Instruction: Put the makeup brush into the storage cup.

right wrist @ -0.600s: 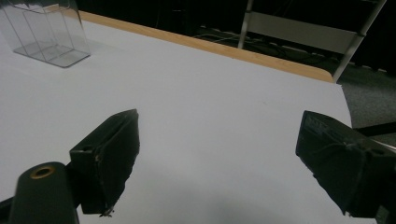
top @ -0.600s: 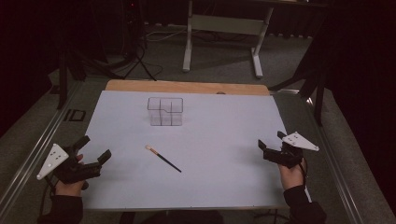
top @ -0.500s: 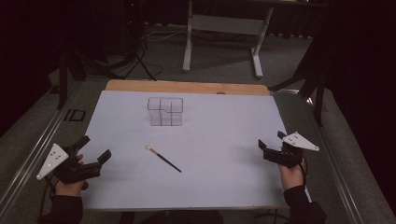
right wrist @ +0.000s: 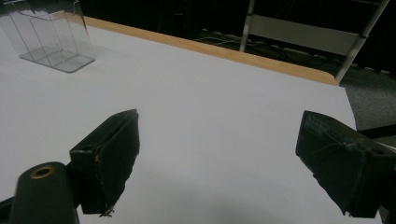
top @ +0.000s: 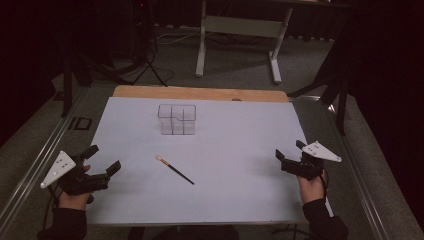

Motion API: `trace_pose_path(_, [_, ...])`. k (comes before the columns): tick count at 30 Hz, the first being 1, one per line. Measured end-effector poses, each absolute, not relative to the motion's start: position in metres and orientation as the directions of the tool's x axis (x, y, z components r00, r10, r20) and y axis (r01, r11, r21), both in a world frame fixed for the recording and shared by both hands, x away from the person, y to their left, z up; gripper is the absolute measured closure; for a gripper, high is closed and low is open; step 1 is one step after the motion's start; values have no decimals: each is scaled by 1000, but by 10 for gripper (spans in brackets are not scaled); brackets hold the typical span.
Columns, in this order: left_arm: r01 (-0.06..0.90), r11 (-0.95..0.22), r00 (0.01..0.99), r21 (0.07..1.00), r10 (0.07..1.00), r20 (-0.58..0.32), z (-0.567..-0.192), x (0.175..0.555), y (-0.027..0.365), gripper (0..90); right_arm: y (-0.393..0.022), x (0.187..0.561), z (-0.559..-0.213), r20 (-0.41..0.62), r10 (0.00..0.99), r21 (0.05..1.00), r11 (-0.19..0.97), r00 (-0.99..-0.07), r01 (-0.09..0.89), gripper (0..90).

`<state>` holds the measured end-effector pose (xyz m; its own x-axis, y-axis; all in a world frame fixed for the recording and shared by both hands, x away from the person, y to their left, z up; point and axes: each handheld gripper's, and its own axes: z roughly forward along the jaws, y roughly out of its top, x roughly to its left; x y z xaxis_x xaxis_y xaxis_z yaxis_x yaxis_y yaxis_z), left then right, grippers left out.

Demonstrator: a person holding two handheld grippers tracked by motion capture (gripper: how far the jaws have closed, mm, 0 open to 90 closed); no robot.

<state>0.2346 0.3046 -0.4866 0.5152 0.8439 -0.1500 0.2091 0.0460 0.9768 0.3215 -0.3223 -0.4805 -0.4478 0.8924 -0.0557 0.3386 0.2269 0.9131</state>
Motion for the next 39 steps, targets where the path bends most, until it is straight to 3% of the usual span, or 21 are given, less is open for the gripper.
trace_pose_path(6, [317, 78, 530, 945, 812, -244, -477, 240, 312, 0, -319, 320, -479, -56, 892, 917, 224, -449, 331, 132])
trace_pose_path(18, [359, -38, 679, 933, 697, -233, -457, 258, 310, 0, -319, 322, -480, -35, 889, 918, 210, -456, 337, 132])
trace_pose_path(25, [386, -197, 732, 901, 659, -170, -446, 269, 297, 0, -320, 323, -481, -31, 887, 916, 210, -461, 343, 132])
trace_pose_path(29, [415, -249, 758, 875, 626, -181, -444, 273, 291, 0, -319, 323, -480, -32, 884, 917, 211, -466, 339, 132])
trace_pose_path(31, [437, -331, 786, 836, 593, -176, -443, 276, 284, 0, -319, 322, -480, -33, 883, 918, 212, -468, 336, 133])
trace_pose_path(39, [426, -463, 845, 777, 510, -160, -444, 281, 268, 0, -318, 322, -479, -37, 878, 919, 217, -476, 328, 135])
